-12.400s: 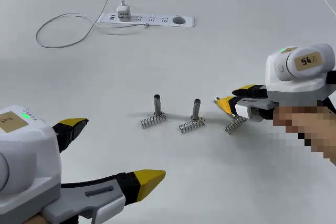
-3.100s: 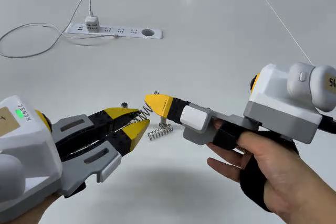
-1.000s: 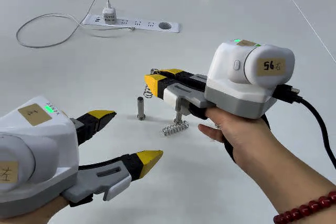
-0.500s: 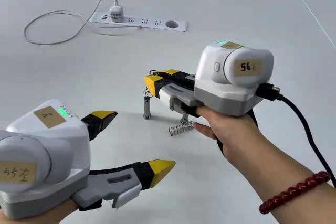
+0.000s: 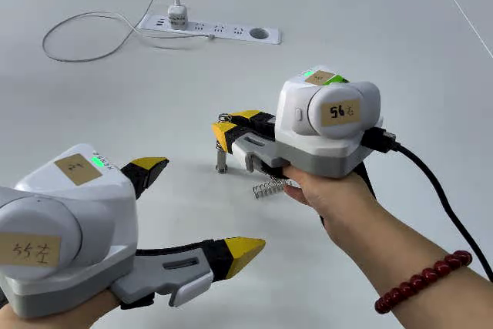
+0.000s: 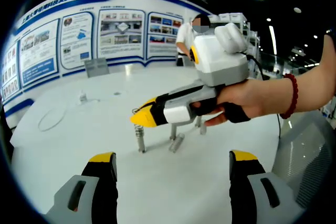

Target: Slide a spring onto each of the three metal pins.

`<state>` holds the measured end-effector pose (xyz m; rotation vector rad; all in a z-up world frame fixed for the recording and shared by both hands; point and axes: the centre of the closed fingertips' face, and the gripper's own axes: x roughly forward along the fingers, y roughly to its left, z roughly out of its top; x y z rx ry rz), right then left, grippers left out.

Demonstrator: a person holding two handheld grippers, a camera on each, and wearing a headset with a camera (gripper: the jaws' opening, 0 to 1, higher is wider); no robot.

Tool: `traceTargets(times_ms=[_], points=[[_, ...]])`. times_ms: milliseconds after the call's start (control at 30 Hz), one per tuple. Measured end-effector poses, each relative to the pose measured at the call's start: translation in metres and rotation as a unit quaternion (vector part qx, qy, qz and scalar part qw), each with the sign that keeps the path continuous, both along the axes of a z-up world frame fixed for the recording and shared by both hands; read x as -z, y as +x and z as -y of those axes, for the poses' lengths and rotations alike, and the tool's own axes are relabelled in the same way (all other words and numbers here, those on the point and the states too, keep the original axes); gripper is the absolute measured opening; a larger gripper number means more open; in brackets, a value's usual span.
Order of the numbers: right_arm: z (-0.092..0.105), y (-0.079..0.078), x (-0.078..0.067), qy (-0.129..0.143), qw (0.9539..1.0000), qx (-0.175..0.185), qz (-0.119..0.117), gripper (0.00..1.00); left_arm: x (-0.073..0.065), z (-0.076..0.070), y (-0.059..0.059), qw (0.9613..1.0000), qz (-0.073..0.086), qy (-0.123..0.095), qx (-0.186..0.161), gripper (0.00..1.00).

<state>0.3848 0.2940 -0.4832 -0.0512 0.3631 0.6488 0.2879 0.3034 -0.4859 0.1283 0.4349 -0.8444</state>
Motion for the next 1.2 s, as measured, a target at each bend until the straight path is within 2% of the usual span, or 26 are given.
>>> traceTargets(times_ms=[200,433,833,1133,1200], points=[[-0.002,-0.001,0.01,-0.026,0.9997,-0.001,0.001,0.12,-0.001,0.0,0.001,1.0,0.004,0.0,-0.001,0.89],[-0.002,-0.002,0.026,-0.043,0.999,0.001,-0.015,0.12,-0.004,-0.001,0.001,0.9999,0.008,-0.006,-0.003,0.88],[-0.002,-0.003,0.041,-0.053,0.9979,0.006,-0.037,0.12,-0.002,-0.002,0.001,1.0,0.006,-0.002,-0.003,0.87],[-0.002,-0.004,0.045,-0.052,0.9977,0.008,-0.044,0.12,-0.003,-0.002,0.001,1.0,0.006,-0.003,-0.003,0.87],[-0.003,-0.006,0.047,-0.052,0.9974,0.006,-0.05,0.15,-0.003,-0.002,0.001,1.0,0.005,-0.004,-0.003,0.87]])
